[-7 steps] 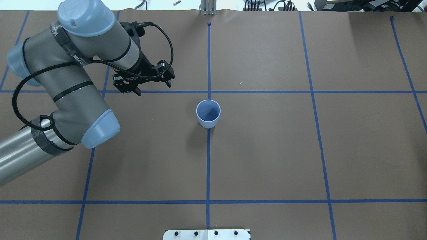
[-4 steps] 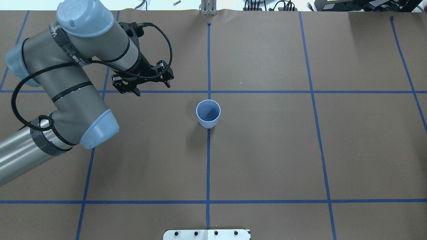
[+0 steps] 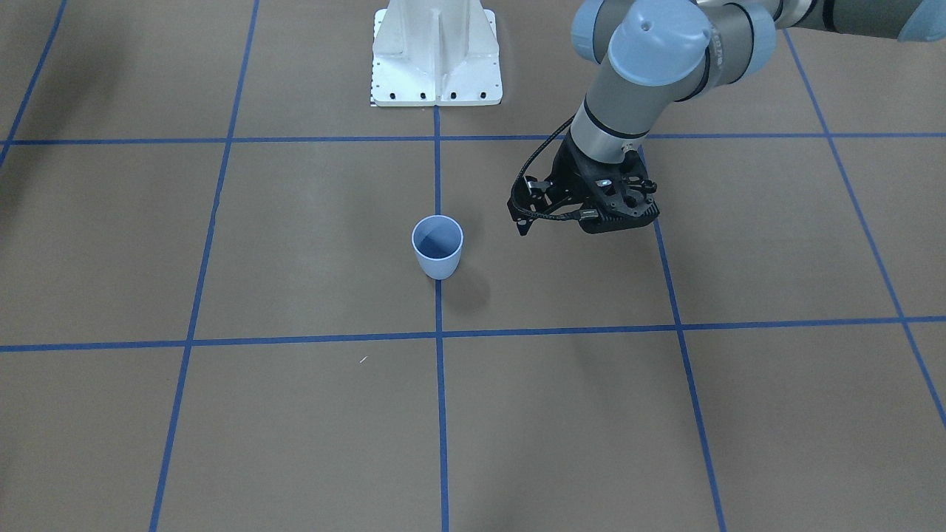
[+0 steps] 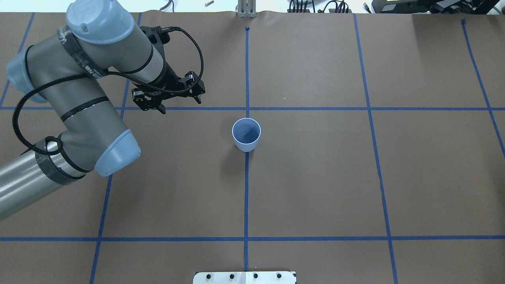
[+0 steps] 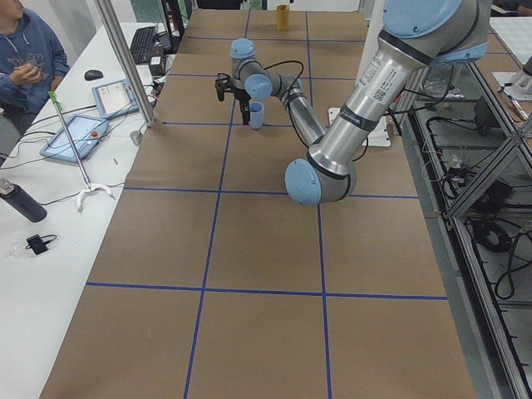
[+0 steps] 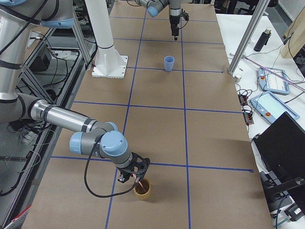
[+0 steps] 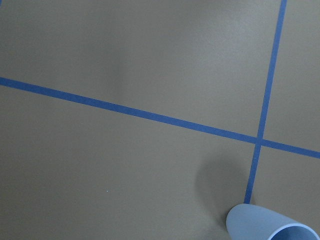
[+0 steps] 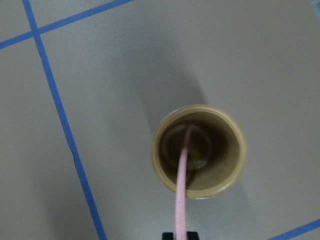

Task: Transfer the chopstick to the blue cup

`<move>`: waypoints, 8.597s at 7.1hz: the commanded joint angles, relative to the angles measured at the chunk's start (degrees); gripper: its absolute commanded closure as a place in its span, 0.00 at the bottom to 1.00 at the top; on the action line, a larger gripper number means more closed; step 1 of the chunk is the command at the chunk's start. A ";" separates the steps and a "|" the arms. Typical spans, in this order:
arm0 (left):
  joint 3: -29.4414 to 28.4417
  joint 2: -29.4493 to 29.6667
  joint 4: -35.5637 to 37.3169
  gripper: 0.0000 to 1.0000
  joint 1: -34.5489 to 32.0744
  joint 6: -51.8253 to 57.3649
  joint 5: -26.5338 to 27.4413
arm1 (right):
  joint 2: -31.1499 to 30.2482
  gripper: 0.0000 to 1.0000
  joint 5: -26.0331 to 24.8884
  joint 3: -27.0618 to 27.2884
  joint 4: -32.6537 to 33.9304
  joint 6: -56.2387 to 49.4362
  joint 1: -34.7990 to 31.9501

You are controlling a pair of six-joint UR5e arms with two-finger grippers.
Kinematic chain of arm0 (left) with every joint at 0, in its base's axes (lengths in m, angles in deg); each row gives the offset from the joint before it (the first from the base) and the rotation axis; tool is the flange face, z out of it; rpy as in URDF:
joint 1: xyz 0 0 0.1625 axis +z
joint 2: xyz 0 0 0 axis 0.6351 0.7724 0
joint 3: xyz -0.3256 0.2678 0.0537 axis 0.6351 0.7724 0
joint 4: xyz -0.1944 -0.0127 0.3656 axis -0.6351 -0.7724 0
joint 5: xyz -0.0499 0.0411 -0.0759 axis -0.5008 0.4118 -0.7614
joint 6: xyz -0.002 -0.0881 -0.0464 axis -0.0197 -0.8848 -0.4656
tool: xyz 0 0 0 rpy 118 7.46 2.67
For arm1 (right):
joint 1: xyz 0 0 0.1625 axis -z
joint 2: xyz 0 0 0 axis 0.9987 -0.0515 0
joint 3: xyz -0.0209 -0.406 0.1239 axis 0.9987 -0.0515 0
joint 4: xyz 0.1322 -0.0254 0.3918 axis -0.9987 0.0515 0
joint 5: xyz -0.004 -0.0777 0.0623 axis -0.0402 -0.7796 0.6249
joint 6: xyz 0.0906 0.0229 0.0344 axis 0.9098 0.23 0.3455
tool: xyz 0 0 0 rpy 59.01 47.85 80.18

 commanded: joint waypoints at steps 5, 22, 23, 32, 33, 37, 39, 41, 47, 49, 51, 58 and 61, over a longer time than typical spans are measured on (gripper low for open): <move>-0.08 0.00 0.00 0.02 0.17 -0.56 0.26 | 0.30 1.00 -0.88 3.55 0.92 -4.86 -5.80; 1.77 -15.02 0.17 0.02 -20.54 35.95 -5.80 | 70.89 1.00 0.18 15.05 33.89 82.00 49.89; 0.63 -15.12 0.17 0.02 -21.44 37.48 -7.54 | 75.83 1.00 -1.91 8.90 29.18 86.15 52.79; -0.43 -15.29 -0.35 0.02 -21.45 37.49 -8.00 | 73.51 0.46 -7.29 4.54 23.45 88.65 59.41; -0.44 -15.29 -0.35 0.02 -21.45 37.49 -8.00 | 73.68 0.01 -7.29 4.79 23.25 88.91 59.41; -0.61 -15.29 -0.35 0.02 -21.53 37.49 -8.09 | 59.68 0.00 -0.36 14.43 23.60 82.73 44.52; -0.53 -15.29 -0.44 0.02 -21.62 37.49 -8.17 | 49.74 0.00 -0.17 15.60 23.51 69.65 39.40; -0.26 -15.29 -0.18 0.02 -21.62 37.58 -8.26 | 36.22 0.00 -0.88 14.64 22.98 42.94 32.31; -1.14 -19.51 -0.62 0.02 -25.92 49.94 -8.70 | 27.28 0.00 0.00 0.84 14.72 -4.69 13.80; -3.23 -22.31 0.17 0.02 -31.18 65.45 -12.21 | 27.36 0.00 1.49 0.49 14.72 -5.21 13.89; -5.53 -24.85 0.00 0.02 -35.13 73.77 -12.30 | 28.50 0.00 2.46 -1.96 14.72 -5.39 14.50; -3.51 -28.65 -0.53 0.02 -35.77 74.23 -17.58 | 28.60 0.00 8.74 -3.91 14.72 -4.69 14.33; -3.95 -28.30 -0.79 0.02 -35.68 73.88 -17.49 | 27.36 0.00 11.17 -4.43 14.63 -5.13 12.48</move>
